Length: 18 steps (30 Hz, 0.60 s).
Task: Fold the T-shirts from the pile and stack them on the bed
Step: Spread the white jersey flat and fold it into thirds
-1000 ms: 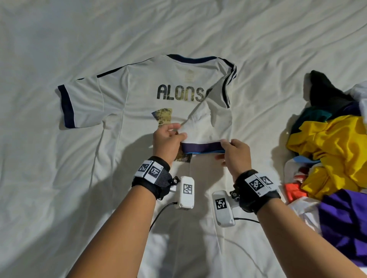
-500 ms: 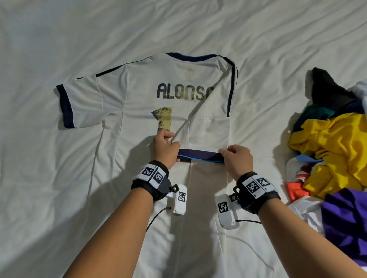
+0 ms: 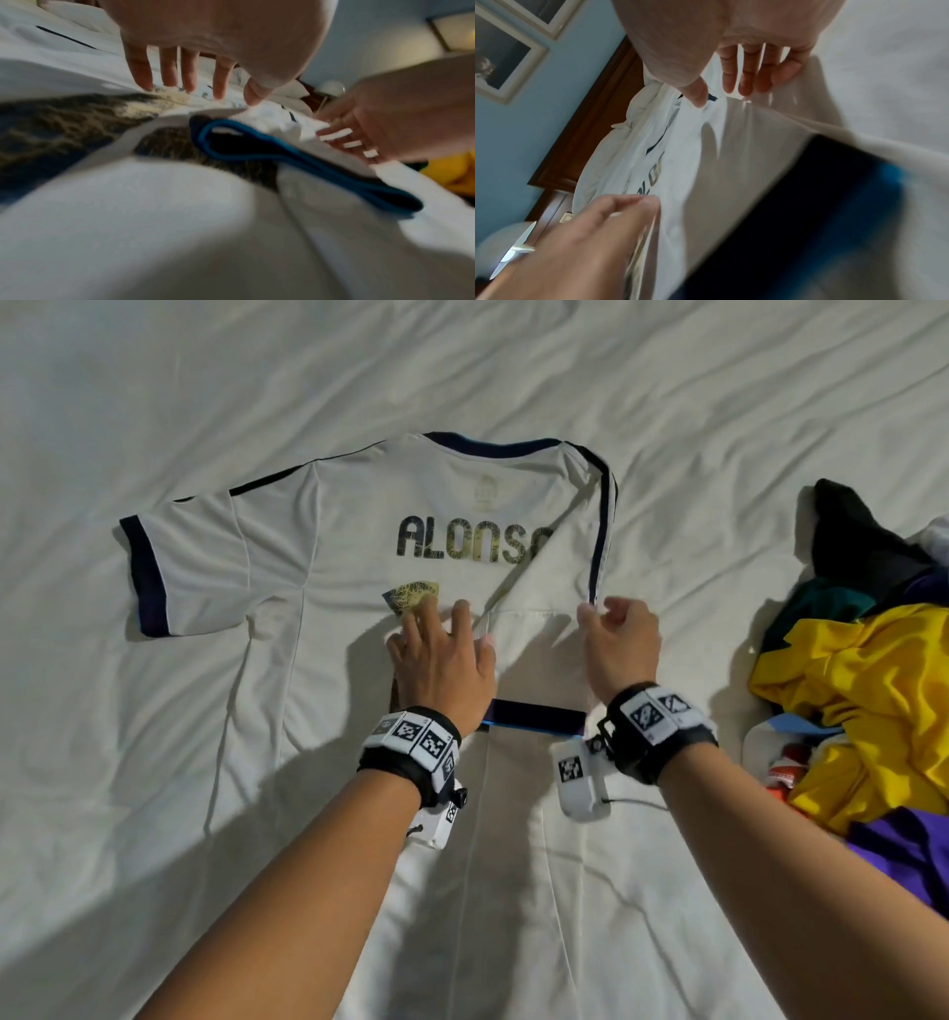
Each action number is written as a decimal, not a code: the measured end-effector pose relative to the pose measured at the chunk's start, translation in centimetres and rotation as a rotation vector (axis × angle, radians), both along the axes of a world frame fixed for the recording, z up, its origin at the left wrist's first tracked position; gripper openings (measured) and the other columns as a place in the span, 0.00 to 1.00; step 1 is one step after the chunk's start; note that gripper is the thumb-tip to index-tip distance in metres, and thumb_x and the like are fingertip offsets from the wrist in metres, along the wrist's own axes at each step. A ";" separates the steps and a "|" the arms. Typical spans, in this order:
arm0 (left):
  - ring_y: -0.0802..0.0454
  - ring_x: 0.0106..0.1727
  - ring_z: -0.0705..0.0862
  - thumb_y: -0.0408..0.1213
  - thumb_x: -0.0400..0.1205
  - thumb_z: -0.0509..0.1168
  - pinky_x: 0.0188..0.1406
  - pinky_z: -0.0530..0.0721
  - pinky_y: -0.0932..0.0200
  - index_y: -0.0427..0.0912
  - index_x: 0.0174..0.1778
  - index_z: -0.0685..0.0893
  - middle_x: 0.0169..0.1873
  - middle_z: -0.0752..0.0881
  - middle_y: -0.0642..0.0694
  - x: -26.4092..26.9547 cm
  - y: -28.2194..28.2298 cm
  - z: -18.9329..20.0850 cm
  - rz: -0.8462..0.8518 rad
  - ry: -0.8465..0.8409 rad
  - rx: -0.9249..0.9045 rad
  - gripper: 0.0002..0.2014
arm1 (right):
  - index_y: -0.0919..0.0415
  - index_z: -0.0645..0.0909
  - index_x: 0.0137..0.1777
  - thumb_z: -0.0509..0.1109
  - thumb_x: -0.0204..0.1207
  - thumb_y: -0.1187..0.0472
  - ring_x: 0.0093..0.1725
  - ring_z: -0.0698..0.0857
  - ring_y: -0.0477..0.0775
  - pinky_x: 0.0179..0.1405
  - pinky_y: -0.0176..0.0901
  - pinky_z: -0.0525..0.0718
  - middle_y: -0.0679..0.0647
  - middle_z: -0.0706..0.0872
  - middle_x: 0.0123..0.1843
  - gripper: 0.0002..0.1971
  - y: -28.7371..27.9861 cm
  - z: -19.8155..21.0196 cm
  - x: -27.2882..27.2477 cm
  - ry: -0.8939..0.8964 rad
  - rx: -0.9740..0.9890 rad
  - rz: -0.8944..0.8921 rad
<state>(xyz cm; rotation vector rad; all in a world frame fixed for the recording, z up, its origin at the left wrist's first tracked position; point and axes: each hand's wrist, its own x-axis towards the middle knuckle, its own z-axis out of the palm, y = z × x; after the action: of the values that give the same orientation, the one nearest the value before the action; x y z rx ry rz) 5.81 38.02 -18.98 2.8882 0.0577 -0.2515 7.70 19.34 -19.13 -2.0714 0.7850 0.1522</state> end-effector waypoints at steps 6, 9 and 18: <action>0.35 0.90 0.37 0.54 0.92 0.42 0.84 0.43 0.25 0.53 0.91 0.41 0.89 0.37 0.36 0.1 1.1 -4.8 -0.110 0.037 0.060 0.31 | 0.45 0.79 0.65 0.69 0.73 0.36 0.66 0.83 0.57 0.72 0.63 0.78 0.40 0.86 0.54 0.24 -1.7 -0.1 7.9 0.046 0.002 -0.043; 0.36 0.90 0.38 0.55 0.91 0.38 0.85 0.42 0.26 0.53 0.91 0.41 0.89 0.38 0.36 -0.1 1.2 -5.5 -0.092 0.020 0.053 0.31 | 0.45 0.81 0.49 0.74 0.72 0.40 0.52 0.88 0.53 0.62 0.56 0.86 0.40 0.87 0.44 0.12 -2.4 -0.1 10.2 -0.008 0.058 -0.069; 0.39 0.90 0.39 0.52 0.91 0.37 0.86 0.42 0.29 0.55 0.91 0.41 0.90 0.40 0.39 -0.1 1.3 -5.9 -0.074 0.012 0.034 0.30 | 0.50 0.77 0.69 0.65 0.81 0.47 0.73 0.74 0.60 0.75 0.58 0.65 0.50 0.80 0.69 0.18 -1.5 0.2 10.8 -0.053 -0.310 0.131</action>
<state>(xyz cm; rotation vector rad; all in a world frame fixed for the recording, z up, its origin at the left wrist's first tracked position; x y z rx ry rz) 5.68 39.33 -24.84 2.9259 -0.0436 -0.2844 18.53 17.83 -18.92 -2.4108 0.6740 0.0494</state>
